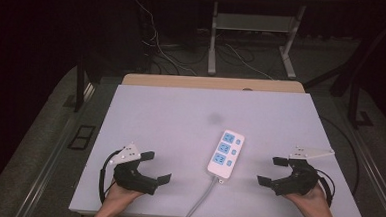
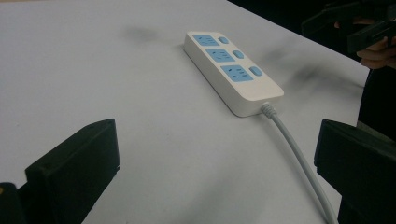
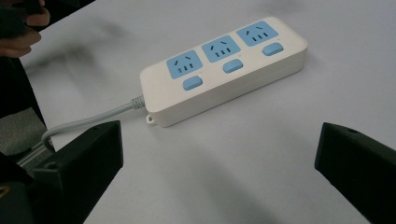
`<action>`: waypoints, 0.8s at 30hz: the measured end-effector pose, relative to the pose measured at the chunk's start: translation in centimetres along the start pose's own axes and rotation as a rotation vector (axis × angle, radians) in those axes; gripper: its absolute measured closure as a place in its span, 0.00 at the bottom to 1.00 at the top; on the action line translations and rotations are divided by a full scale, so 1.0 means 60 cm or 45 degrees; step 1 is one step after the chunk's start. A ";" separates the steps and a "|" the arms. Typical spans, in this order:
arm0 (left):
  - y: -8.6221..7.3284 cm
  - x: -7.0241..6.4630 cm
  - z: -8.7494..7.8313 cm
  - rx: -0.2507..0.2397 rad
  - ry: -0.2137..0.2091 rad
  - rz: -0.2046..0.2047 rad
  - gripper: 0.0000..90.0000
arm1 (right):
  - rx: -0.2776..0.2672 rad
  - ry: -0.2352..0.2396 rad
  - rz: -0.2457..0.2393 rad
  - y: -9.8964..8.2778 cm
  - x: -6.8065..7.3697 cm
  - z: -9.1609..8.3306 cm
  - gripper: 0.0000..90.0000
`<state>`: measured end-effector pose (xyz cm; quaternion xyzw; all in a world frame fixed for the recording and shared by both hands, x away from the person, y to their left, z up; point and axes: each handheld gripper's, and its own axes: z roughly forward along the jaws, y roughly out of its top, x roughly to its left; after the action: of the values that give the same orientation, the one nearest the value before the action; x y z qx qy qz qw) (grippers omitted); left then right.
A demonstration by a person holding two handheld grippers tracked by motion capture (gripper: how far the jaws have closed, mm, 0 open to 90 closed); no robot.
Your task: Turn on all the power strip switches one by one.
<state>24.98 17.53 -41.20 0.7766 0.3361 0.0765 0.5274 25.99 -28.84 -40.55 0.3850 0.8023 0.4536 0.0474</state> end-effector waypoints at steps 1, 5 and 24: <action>0.000 0.000 0.000 -0.002 0.000 0.001 0.00 | 0.000 0.000 0.000 0.000 0.000 0.000 0.01; 0.000 -0.002 0.001 0.003 -0.005 0.004 0.00 | 0.038 0.007 -0.018 0.007 0.001 0.001 0.01; -0.002 0.000 0.001 0.010 -0.004 -0.001 0.00 | 0.126 0.043 -0.082 0.058 0.001 0.007 0.01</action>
<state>24.95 17.51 -41.34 0.7788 0.3358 0.0739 0.5247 28.16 -27.49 -38.13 0.3530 0.8365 0.4181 0.0293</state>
